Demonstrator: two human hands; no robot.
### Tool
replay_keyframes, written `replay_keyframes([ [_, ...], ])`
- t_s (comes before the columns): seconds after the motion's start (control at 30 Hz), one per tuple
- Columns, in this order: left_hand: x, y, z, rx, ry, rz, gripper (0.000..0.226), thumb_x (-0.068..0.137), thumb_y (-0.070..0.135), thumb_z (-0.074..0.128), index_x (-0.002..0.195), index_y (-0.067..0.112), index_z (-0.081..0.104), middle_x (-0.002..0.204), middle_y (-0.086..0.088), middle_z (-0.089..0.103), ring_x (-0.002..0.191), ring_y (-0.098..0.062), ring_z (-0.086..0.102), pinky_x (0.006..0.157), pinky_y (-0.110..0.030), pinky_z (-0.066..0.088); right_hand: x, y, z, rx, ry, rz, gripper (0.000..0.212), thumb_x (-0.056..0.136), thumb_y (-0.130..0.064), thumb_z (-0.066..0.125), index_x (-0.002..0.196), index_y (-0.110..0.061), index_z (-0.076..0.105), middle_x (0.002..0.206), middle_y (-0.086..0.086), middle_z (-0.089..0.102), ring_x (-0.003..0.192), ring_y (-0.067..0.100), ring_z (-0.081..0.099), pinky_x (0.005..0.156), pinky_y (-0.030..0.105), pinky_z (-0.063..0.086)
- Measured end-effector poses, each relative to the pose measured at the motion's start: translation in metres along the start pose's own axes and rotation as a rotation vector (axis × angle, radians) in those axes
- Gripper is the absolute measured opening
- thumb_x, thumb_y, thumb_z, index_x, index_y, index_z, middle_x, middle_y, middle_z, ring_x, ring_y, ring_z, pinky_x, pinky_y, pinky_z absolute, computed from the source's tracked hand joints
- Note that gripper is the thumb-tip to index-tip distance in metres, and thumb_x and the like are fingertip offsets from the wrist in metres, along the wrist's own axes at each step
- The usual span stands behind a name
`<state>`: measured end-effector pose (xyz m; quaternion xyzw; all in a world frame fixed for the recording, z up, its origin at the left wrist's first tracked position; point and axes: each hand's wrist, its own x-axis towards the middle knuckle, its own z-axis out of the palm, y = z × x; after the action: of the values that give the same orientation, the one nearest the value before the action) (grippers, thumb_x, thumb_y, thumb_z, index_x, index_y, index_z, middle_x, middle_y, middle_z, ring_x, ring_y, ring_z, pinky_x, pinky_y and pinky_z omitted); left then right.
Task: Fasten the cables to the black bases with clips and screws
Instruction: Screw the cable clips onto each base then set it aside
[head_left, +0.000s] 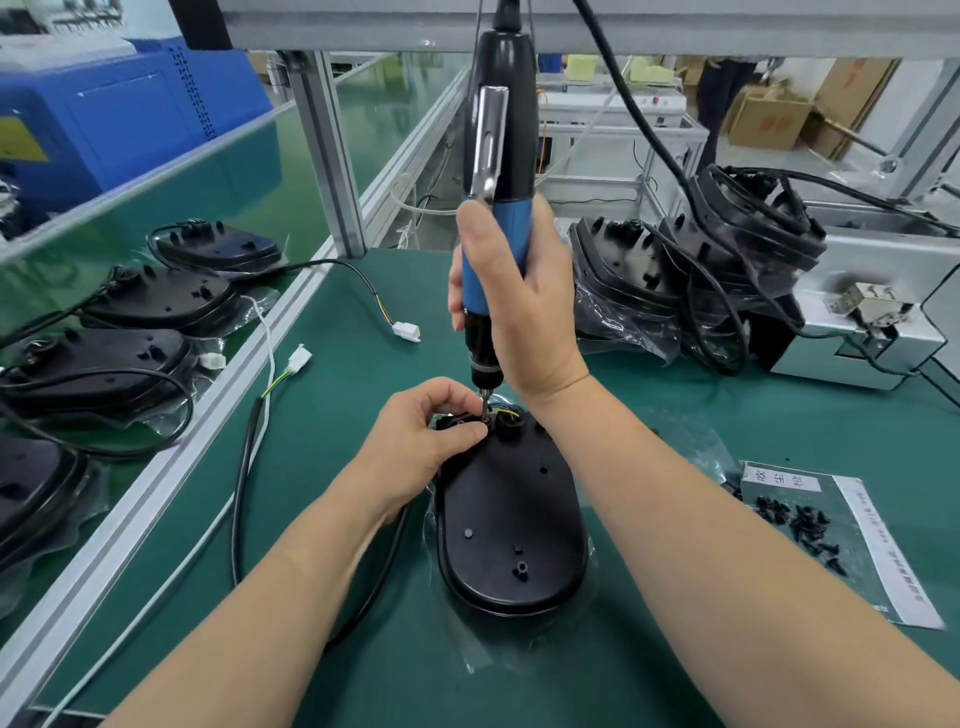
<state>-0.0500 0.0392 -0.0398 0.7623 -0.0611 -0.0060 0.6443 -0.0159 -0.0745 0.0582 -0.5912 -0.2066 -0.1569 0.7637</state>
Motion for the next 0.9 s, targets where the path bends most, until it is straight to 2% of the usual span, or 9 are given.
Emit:
replay_keyframes([
  [0.17, -0.003, -0.003, 0.002, -0.089, -0.004, 0.033, 0.033, 0.081, -0.006, 0.071, 0.099, 0.021, 0.065, 0.092, 0.012, 0.070, 0.092, -0.005, 0.063, 0.082, -0.014, 0.048, -0.001, 0.002, -0.004, 0.020, 0.076, -0.007, 0.040, 0.084, -0.044, 0.061, 0.088, -0.008, 0.046, 0.064, 0.011, 0.052, 0.048, 0.026, 0.052, 0.047, 0.036, 0.043],
  [0.27, -0.006, -0.007, 0.002, -0.088, -0.039, -0.001, 0.031, 0.081, 0.003, 0.074, 0.102, 0.025, 0.071, 0.103, 0.006, 0.074, 0.098, -0.008, 0.067, 0.083, -0.016, 0.050, -0.003, 0.005, -0.004, 0.006, 0.066, -0.038, 0.043, 0.086, -0.042, 0.060, 0.089, -0.002, 0.045, 0.063, 0.016, 0.051, 0.047, 0.029, 0.052, 0.046, 0.037, 0.043],
  [0.33, -0.005, -0.006, 0.001, -0.096, -0.052, -0.014, 0.028, 0.081, 0.005, 0.074, 0.098, 0.026, 0.073, 0.103, 0.003, 0.075, 0.095, -0.008, 0.068, 0.079, -0.017, 0.051, -0.003, 0.005, -0.004, 0.014, 0.062, -0.034, 0.041, 0.085, -0.043, 0.060, 0.087, -0.004, 0.045, 0.062, 0.018, 0.050, 0.046, 0.029, 0.051, 0.045, 0.036, 0.042],
  [0.53, -0.005, -0.003, 0.002, -0.098, -0.067, -0.031, 0.027, 0.081, 0.004, 0.074, 0.095, 0.027, 0.074, 0.100, 0.001, 0.075, 0.089, -0.010, 0.068, 0.080, -0.023, 0.053, 0.000, 0.004, -0.010, 0.092, 0.048, 0.001, 0.029, 0.085, -0.042, 0.065, 0.084, -0.019, 0.048, 0.059, 0.007, 0.050, 0.044, 0.023, 0.048, 0.043, 0.031, 0.041],
  [0.7, -0.004, -0.002, 0.002, -0.077, -0.081, -0.031, 0.022, 0.075, 0.015, 0.075, 0.096, 0.023, 0.073, 0.098, -0.001, 0.075, 0.087, -0.012, 0.067, 0.082, -0.025, 0.055, -0.003, 0.003, -0.014, 0.125, -0.030, 0.015, 0.033, 0.083, -0.051, 0.067, 0.091, -0.022, 0.052, 0.067, 0.007, 0.054, 0.054, 0.024, 0.053, 0.052, 0.035, 0.047],
  [0.83, -0.006, -0.004, 0.001, -0.126, -0.098, -0.095, 0.015, 0.089, 0.011, 0.067, 0.097, 0.023, 0.075, 0.095, 0.002, 0.075, 0.085, -0.009, 0.066, 0.079, -0.022, 0.054, -0.004, 0.001, -0.015, 0.161, -0.022, 0.035, 0.028, 0.084, -0.047, 0.067, 0.090, -0.022, 0.054, 0.069, 0.006, 0.054, 0.057, 0.023, 0.052, 0.054, 0.035, 0.048],
  [0.9, -0.005, -0.002, 0.000, -0.147, -0.100, -0.123, 0.021, 0.094, 0.011, 0.060, 0.092, 0.025, 0.076, 0.090, 0.004, 0.074, 0.080, -0.007, 0.065, 0.075, -0.019, 0.052, -0.005, 0.001, -0.014, 0.163, -0.015, 0.023, 0.027, 0.085, -0.045, 0.067, 0.089, -0.022, 0.054, 0.068, 0.006, 0.053, 0.056, 0.024, 0.051, 0.053, 0.035, 0.048],
])
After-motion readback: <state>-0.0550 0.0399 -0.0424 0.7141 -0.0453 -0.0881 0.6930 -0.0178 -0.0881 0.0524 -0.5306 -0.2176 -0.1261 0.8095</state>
